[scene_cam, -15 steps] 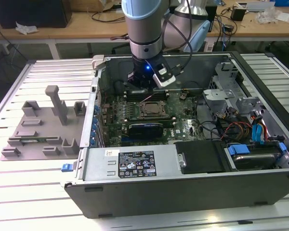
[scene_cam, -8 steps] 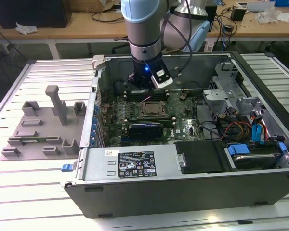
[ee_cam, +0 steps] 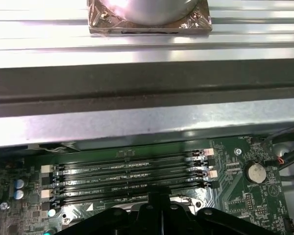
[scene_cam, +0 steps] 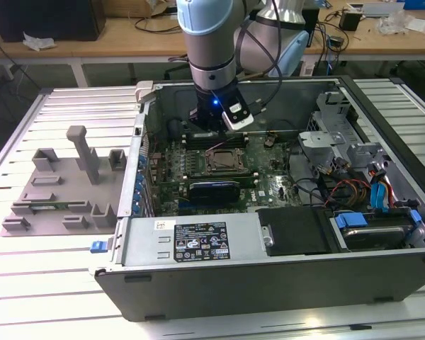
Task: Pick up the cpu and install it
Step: 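Install the first cpu locking lever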
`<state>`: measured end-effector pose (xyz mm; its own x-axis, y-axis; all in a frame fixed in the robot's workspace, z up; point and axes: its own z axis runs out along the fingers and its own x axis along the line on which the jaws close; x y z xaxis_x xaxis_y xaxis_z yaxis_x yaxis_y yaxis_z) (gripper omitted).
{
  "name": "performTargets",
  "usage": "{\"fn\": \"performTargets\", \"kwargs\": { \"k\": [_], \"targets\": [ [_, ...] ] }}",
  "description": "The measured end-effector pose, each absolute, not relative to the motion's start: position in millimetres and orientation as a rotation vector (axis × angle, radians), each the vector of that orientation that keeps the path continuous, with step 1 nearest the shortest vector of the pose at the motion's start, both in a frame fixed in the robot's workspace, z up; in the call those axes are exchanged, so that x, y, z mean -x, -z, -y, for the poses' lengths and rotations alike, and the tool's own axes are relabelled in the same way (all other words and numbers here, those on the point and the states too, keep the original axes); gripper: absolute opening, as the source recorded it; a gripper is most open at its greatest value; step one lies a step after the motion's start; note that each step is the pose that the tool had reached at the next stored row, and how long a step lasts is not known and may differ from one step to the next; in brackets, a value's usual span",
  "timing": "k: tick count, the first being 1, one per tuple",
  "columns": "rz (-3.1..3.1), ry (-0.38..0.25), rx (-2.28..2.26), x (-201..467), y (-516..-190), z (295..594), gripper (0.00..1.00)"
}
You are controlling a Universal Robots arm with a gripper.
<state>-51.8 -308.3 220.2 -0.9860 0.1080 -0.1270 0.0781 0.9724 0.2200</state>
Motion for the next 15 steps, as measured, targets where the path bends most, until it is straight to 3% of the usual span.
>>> {"fn": "performTargets", "kwargs": {
  "k": [15],
  "targets": [
    [-2.947, -0.311, -0.214, 54, -207, 306, 0.11]
  ]
}}
